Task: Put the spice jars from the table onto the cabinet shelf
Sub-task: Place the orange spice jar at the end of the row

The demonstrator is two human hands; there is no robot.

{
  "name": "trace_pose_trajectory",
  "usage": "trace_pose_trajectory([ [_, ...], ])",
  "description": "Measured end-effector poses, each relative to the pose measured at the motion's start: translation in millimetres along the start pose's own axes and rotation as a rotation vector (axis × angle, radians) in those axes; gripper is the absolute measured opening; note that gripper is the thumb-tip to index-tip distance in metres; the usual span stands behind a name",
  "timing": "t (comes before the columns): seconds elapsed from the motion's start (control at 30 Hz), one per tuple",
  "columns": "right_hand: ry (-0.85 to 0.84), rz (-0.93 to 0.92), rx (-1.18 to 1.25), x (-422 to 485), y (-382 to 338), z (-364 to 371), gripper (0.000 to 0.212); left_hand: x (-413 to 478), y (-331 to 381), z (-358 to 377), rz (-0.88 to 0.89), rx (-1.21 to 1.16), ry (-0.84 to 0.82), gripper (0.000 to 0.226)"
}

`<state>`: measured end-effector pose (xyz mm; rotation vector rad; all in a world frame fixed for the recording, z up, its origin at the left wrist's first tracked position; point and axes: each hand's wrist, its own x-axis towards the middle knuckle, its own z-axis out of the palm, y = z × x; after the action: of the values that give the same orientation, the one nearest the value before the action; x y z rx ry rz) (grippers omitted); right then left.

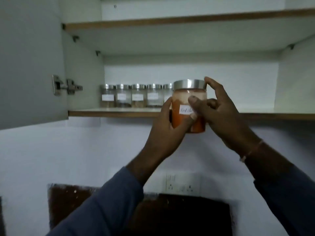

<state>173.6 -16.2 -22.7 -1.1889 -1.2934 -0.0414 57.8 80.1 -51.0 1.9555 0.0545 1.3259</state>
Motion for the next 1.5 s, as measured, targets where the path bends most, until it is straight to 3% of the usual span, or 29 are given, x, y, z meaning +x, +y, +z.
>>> trace_pose_trajectory([
  [0.17,0.05,-0.062,-0.091,84,-2,-12,0.063,80,7,-3,0.022,0.12,-0.029,0.045],
  [0.33,-0.001,0.086,-0.187,117,35,-10,0.058,117,-21,-14,-0.084,0.477,-0.202,0.049],
  [0.43,-0.057,0.096,-0.32,137,56,-9,0.064,133,-39,-19,-0.232,0.611,-0.366,0.05],
  [0.57,-0.185,0.226,-0.375,167,66,-12,0.047,148,-48,-8,-0.456,0.755,-0.603,0.047],
  [0.73,-0.253,0.368,-0.645,207,79,-18,0.049,169,-63,4,-0.624,0.694,-0.665,0.019],
  [0.83,-0.259,0.373,-0.79,226,86,-12,0.047,180,-74,6,-0.598,0.753,-0.665,0.035],
  [0.9,-0.248,0.382,-0.847,235,94,-8,0.047,182,-80,5,-0.435,0.904,-0.717,0.037],
  [0.97,-0.251,0.389,-0.908,246,102,-6,0.048,185,-85,4,-0.378,0.953,-0.751,0.035],
  [1.07,-0.261,0.377,-1.01,258,108,-2,0.056,186,-84,6,-0.381,0.935,-0.785,0.031],
  [1.13,-0.25,0.366,-1.059,264,113,0,0.058,184,-79,8,-0.517,0.836,-0.7,0.039],
  [1.5,-0.181,0.331,-1.067,275,136,-1,0.052,185,-85,5,-0.32,1.047,-0.843,0.038],
])
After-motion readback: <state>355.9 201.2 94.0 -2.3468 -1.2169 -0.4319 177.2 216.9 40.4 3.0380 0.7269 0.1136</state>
